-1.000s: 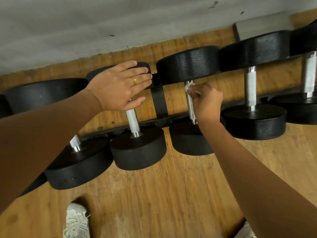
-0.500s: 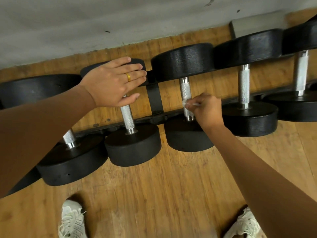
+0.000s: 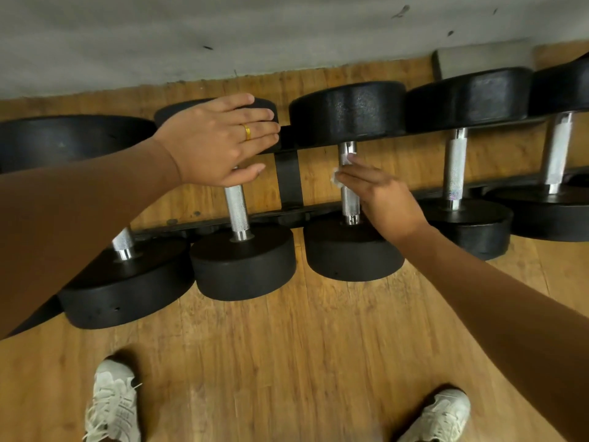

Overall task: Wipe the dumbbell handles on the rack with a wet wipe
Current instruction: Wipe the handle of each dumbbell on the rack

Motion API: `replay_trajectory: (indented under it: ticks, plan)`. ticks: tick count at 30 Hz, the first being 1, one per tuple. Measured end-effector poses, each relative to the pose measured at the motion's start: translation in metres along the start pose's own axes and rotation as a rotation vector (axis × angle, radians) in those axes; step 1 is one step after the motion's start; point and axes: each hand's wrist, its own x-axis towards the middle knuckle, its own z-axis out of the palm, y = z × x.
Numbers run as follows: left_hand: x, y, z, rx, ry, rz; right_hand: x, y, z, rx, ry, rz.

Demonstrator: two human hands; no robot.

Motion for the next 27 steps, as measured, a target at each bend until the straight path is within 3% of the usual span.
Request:
replay_trajectory:
  ticks: [7, 12, 18, 20, 25, 27]
  plan:
    - [0.001, 0.002, -0.001, -0.001, -0.003, -0.008, 0.011, 0.042, -0.009, -0.293, -0.323, -0.403]
    - [0.000, 0.002, -0.002, 0.000, 0.016, -0.002, 0.008, 0.054, -0.026, -0.504, -0.484, -0.570]
    - [0.000, 0.002, -0.001, -0.001, 0.035, -0.002, 0.041, 0.054, -0.039, -0.560, -0.520, -0.777]
    - [0.001, 0.002, -0.001, -0.002, 0.038, -0.002, 0.046, 0.049, -0.043, -0.607, -0.616, -0.769]
    - [-0.001, 0.001, 0.001, 0.023, 0.055, 0.006, 0.054, 0.048, -0.043, -0.571, -0.476, -0.651]
    - [0.000, 0.000, 0.000, 0.015, 0.050, 0.008, 0.049, 0.050, -0.035, -0.555, -0.497, -0.598]
